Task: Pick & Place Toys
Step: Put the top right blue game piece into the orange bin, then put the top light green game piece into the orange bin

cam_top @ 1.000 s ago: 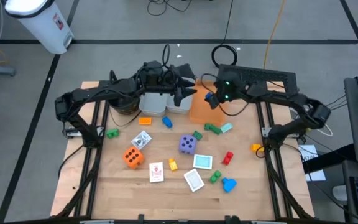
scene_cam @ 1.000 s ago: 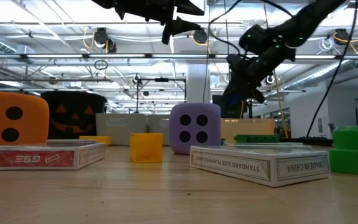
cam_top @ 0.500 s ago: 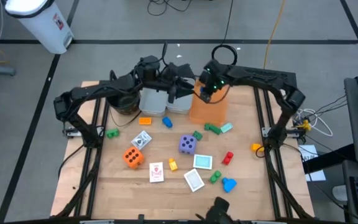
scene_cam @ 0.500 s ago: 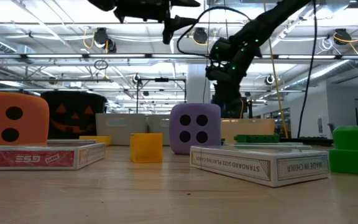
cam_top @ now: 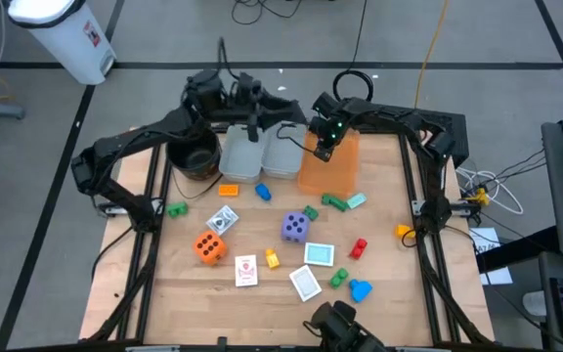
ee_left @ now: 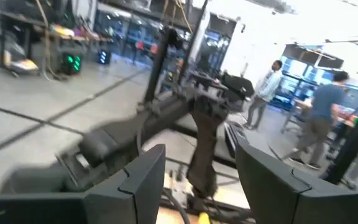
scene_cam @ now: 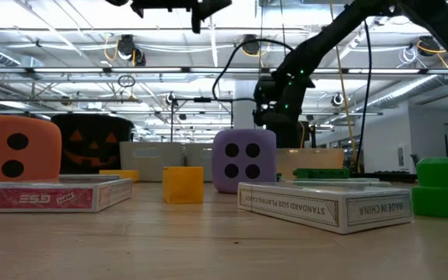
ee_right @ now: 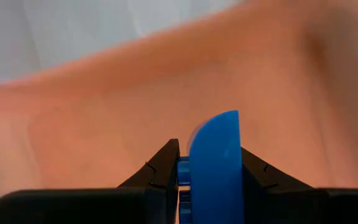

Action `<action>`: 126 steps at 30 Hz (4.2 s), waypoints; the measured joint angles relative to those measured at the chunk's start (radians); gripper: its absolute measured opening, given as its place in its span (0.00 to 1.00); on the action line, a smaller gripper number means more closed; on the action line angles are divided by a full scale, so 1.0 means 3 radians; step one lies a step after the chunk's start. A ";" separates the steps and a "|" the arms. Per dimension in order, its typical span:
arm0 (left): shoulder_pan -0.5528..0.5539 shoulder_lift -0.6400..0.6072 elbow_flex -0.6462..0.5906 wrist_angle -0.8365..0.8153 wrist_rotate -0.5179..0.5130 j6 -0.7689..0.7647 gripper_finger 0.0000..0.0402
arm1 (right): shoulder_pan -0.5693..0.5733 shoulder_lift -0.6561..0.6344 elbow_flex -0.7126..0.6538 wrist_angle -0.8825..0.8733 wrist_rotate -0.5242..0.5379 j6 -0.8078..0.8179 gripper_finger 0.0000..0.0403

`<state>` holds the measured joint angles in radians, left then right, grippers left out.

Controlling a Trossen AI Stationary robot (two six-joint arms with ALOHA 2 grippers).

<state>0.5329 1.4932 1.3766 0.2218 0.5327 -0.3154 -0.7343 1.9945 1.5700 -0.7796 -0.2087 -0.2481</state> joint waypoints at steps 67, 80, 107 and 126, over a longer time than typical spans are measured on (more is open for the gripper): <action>0.0129 -0.0068 0.0000 -0.0286 -0.0029 0.0033 0.51 | 0.0224 -0.0494 -0.0008 0.0778 0.0633 0.0467 0.49; 0.0357 -0.0082 0.0003 -0.1166 0.0170 0.0060 0.51 | 0.0546 -0.2203 -0.1420 0.2583 0.0518 0.1385 0.38; -0.0688 -0.0549 -0.1114 -0.0556 -0.1354 -0.0376 0.50 | 0.1392 -0.3307 -0.3320 0.4334 0.0954 0.2570 0.36; -0.1019 -0.1151 -0.2156 0.0124 -0.1610 -0.0926 0.39 | 0.1415 -0.3307 -0.3318 0.4333 0.0944 0.2544 0.36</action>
<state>0.2273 1.1480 0.7297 0.2591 0.0498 -0.5931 -0.3099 1.0023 0.5747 0.5201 0.0746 0.5152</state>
